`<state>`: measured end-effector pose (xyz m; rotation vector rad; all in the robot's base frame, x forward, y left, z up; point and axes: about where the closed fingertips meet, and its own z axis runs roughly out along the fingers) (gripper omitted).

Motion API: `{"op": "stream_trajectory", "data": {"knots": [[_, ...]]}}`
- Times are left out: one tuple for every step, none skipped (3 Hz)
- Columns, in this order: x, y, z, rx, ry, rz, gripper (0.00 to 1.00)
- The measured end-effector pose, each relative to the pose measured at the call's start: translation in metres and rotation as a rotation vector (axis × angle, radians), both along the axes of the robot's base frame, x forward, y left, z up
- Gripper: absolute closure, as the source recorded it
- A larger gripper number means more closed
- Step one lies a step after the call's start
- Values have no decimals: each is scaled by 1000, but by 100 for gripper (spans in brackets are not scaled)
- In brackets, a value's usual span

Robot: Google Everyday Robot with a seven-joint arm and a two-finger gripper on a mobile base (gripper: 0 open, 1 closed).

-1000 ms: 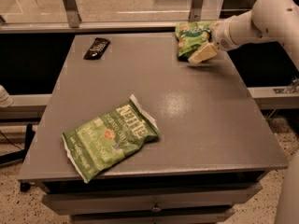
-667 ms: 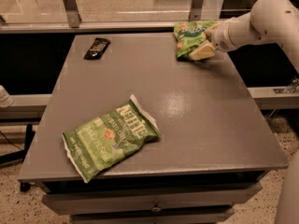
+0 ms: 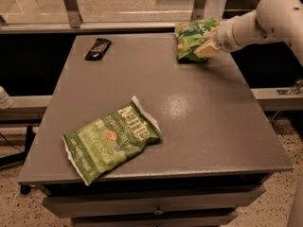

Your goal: Move green rice chip bag near green jalapeno chip bag

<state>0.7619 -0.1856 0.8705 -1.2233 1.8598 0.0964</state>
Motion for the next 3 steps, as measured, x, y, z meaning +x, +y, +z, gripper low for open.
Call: {"op": "stream_trajectory", "data": {"knots": [[-21, 9, 21, 1, -8, 49, 100], [-50, 18, 39, 9, 11, 109, 100], [-88, 31, 43, 23, 59, 189, 100]]}}
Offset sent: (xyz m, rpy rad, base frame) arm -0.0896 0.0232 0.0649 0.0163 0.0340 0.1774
